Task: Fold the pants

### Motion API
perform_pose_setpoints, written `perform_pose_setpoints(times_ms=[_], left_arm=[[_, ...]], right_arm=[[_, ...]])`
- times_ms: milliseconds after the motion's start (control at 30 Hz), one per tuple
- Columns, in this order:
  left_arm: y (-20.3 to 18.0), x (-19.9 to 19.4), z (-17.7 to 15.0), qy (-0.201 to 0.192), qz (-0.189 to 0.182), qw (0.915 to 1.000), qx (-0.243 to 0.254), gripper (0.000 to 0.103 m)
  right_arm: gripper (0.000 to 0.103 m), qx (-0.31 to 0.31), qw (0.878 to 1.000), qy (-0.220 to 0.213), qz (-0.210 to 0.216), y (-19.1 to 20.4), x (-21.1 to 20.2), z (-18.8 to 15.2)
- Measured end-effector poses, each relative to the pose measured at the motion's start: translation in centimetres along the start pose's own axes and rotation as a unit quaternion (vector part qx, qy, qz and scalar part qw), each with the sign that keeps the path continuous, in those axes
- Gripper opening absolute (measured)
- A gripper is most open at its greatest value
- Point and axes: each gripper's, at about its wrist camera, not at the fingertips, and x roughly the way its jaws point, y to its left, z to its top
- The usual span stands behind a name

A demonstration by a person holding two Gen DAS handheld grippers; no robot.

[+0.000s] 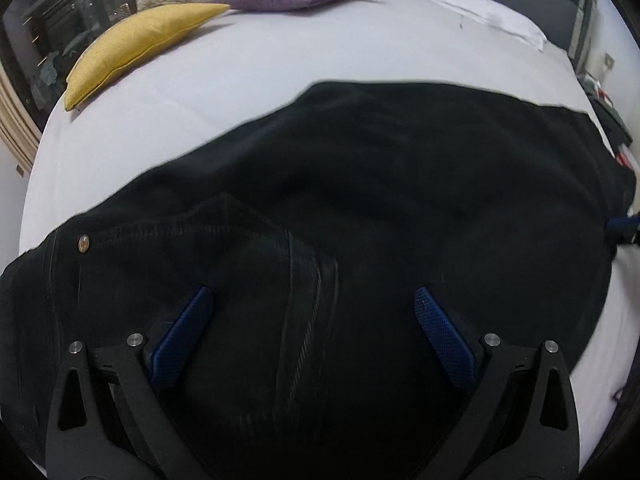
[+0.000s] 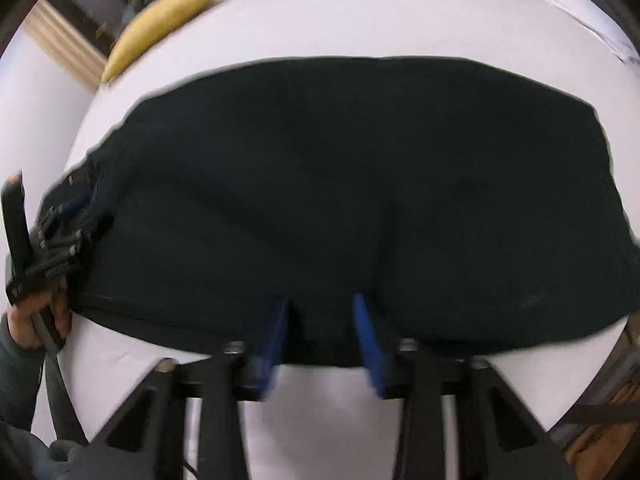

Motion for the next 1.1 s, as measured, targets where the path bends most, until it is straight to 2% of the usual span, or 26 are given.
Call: perform_pose_setpoints(times_ms=[33, 100, 133, 167, 200, 233, 300, 333, 367, 433, 467, 500, 533, 633, 667, 700, 800, 867, 967, 1033, 1100], left_arm=[[-0.2, -0.3, -0.4, 0.0, 0.004, 0.9999, 0.012, 0.103], [-0.7, -1.4, -0.4, 0.003, 0.017, 0.9995, 0.024, 0.102], [-0.9, -2.4, -0.3, -0.004, 0.019, 0.9996, 0.02, 0.101], [-1.2, -3.9, -0.1, -0.028, 0.003, 0.9995, 0.015, 0.101], [-1.8, -5.2, 0.0, -0.052, -0.016, 0.9984, 0.014, 0.102], [-2.8, -6.1, 0.1, -0.071, -0.029, 0.9969, 0.019, 0.102], [-4.7, -6.9, 0.1, -0.093, -0.044, 0.9935, 0.049, 0.102], [-5.3, -6.5, 0.2, -0.094, -0.048, 0.9923, 0.065, 0.102], [-5.6, -6.0, 0.1, -0.087, -0.047, 0.9919, 0.079, 0.102], [-5.9, -5.4, -0.8, -0.074, -0.056, 0.9921, 0.085, 0.102], [-5.7, -5.3, -1.0, -0.072, -0.062, 0.992, 0.083, 0.102], [-6.4, -5.8, -2.1, -0.072, -0.062, 0.9919, 0.084, 0.102], [-6.5, -5.6, -2.4, -0.07, -0.059, 0.9919, 0.087, 0.102], [-6.6, -4.6, -2.6, -0.065, -0.052, 0.9923, 0.092, 0.102], [-6.1, -4.5, -2.7, -0.064, -0.052, 0.9923, 0.092, 0.102], [-5.6, -4.9, -2.7, -0.065, -0.052, 0.9921, 0.094, 0.102], [-5.0, -2.9, -1.8, -0.068, -0.06, 0.9906, 0.103, 0.102], [-5.1, -3.2, -1.7, -0.073, -0.067, 0.9894, 0.106, 0.102], [-5.2, -3.1, -1.7, -0.071, -0.055, 0.9896, 0.112, 0.102], [-5.0, -2.3, -1.6, -0.06, -0.056, 0.9909, 0.107, 0.102], [-4.8, -2.0, -1.4, -0.06, -0.055, 0.9914, 0.103, 0.102]], right_arm=[[0.029, 0.003, 1.0, 0.01, -0.01, -0.3, -0.5, -0.3], [0.032, -0.003, 0.998, 0.03, -0.063, -0.1, -0.9, 1.2], [0.032, 0.001, 0.998, 0.027, -0.065, -0.1, -1.7, 1.0], [0.033, 0.019, 1.0, 0.012, -0.021, -0.3, -2.9, 1.0], [0.039, 0.046, 0.998, -0.004, 0.044, -0.6, -3.9, 1.0], [0.041, 0.064, 0.995, -0.011, 0.079, -1.3, -4.3, 0.6], [0.042, 0.136, 0.977, -0.018, 0.164, -2.4, -3.5, 0.6], [0.042, 0.158, 0.969, -0.016, 0.192, -2.7, -2.9, 0.5], [0.042, 0.186, 0.954, -0.013, 0.236, -3.0, -1.9, 0.1], [0.042, 0.212, 0.939, -0.008, 0.271, -3.0, -0.6, -0.3], [0.042, 0.221, 0.934, -0.004, 0.282, -2.4, 0.3, -0.3], [0.042, 0.232, 0.927, 0.001, 0.295, 0.0, 2.1, -0.1], [0.042, 0.245, 0.919, 0.005, 0.308, 0.0, 2.7, 0.0], [0.042, 0.268, 0.913, 0.02, 0.306, -0.1, 3.9, 0.4], [0.042, 0.276, 0.912, 0.027, 0.303, -0.8, 3.8, -0.8], [0.042, 0.281, 0.909, 0.03, 0.307, 0.3, 4.4, -0.3], [0.042, 0.285, 0.907, 0.04, 0.309, 0.6, 4.6, -0.6], [0.042, 0.292, 0.904, 0.051, 0.308, 0.4, 4.6, -0.7], [0.042, 0.296, 0.902, 0.043, 0.312, -0.3, 3.9, -1.1], [0.042, 0.308, 0.894, 0.04, 0.323, -0.7, 4.4, -1.1], [0.039, 0.307, 0.893, 0.035, 0.328, -0.1, 5.1, -0.5]])
